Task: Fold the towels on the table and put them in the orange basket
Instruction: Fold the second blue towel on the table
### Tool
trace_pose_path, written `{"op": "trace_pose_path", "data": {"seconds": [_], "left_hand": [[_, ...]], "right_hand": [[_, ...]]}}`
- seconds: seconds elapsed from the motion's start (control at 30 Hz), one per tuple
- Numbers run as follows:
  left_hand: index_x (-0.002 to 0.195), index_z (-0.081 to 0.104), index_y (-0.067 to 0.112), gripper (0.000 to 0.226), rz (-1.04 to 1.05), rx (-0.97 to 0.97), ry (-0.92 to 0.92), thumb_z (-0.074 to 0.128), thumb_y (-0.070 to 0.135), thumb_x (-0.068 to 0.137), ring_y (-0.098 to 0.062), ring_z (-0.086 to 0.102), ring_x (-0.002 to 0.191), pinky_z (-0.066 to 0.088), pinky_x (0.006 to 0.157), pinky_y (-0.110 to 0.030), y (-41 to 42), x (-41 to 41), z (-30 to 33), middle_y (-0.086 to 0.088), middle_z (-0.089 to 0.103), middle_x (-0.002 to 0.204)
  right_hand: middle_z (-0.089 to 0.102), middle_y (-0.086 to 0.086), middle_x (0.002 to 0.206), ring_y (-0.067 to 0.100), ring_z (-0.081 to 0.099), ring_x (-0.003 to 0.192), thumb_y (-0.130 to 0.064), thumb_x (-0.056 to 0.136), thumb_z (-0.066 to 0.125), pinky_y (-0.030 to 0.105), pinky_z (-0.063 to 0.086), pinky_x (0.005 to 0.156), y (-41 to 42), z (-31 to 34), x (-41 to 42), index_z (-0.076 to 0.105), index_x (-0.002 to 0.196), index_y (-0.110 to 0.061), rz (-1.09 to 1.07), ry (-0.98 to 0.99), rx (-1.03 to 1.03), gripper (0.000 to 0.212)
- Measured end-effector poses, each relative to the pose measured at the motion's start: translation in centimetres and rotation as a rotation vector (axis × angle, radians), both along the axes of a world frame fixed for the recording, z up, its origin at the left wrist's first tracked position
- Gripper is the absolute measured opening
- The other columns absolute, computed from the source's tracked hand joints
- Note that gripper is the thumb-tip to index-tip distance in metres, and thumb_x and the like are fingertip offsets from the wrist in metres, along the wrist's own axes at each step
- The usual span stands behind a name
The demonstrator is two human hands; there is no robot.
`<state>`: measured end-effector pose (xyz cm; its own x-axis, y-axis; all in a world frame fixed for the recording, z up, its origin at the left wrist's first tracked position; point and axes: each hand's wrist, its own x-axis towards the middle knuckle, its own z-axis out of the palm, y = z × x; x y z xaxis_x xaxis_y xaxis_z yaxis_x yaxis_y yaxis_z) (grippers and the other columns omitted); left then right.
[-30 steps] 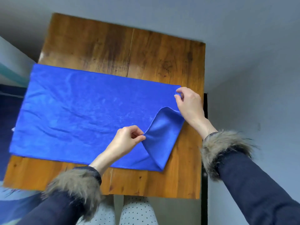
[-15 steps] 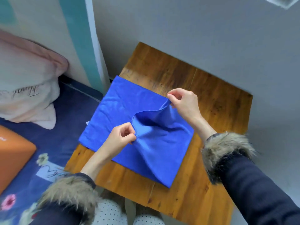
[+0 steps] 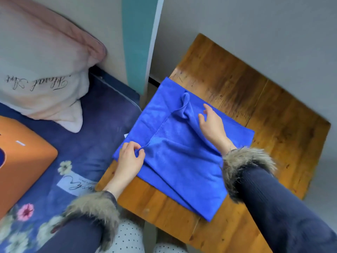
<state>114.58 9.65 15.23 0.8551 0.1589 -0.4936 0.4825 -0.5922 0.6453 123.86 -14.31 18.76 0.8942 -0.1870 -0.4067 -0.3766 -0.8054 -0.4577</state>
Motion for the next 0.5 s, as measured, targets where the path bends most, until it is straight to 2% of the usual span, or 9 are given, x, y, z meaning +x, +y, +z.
{"op": "trace_pose_path", "data": {"seconds": [0.13, 0.3, 0.4, 0.5], "left_hand": [[0.102, 0.056, 0.012, 0.019, -0.096, 0.117, 0.039, 0.057, 0.026, 0.090, -0.024, 0.037, 0.108, 0.027, 0.086, -0.025, -0.6, 0.3, -1.5, 0.000, 0.045, 0.106], [0.111, 0.053, 0.012, 0.025, -0.198, 0.273, 0.025, 0.053, 0.024, 0.090, -0.030, 0.036, 0.111, 0.035, 0.088, -0.040, -1.3, 1.1, -1.3, -0.008, 0.043, 0.112], [0.124, 0.050, 0.011, 0.037, -0.278, 0.331, 0.001, 0.054, 0.025, 0.090, -0.032, 0.034, 0.114, 0.034, 0.089, -0.045, -2.0, 1.2, -1.0, -0.011, 0.041, 0.120], [0.127, 0.049, 0.008, 0.040, -0.364, 0.342, -0.049, 0.054, 0.023, 0.090, -0.033, 0.033, 0.119, 0.033, 0.092, -0.047, -2.8, 2.4, -0.9, -0.013, 0.041, 0.126]], "right_hand": [[0.018, 0.012, 0.155, 0.026, 0.013, 0.143, -0.023, 0.099, 0.037, 0.041, 0.022, 0.114, -2.5, -3.0, -1.8, 0.025, 0.146, -0.007, 0.132, 0.136, -0.175, 0.050], [-0.001, -0.003, 0.158, 0.019, -0.001, 0.145, -0.030, 0.101, 0.027, 0.058, 0.023, 0.107, -2.9, -3.8, -3.5, 0.014, 0.149, -0.022, 0.171, 0.227, -0.316, 0.050], [-0.002, -0.004, 0.158, 0.020, 0.000, 0.145, -0.030, 0.101, 0.026, 0.056, 0.028, 0.107, -3.0, -3.8, -4.0, 0.013, 0.149, -0.023, 0.105, 0.240, -0.311, 0.050], [-0.001, -0.002, 0.158, 0.022, 0.003, 0.145, -0.025, 0.100, 0.031, 0.049, 0.034, 0.105, -4.5, -3.3, -5.5, 0.012, 0.149, -0.023, 0.025, 0.275, -0.315, 0.053]]}}
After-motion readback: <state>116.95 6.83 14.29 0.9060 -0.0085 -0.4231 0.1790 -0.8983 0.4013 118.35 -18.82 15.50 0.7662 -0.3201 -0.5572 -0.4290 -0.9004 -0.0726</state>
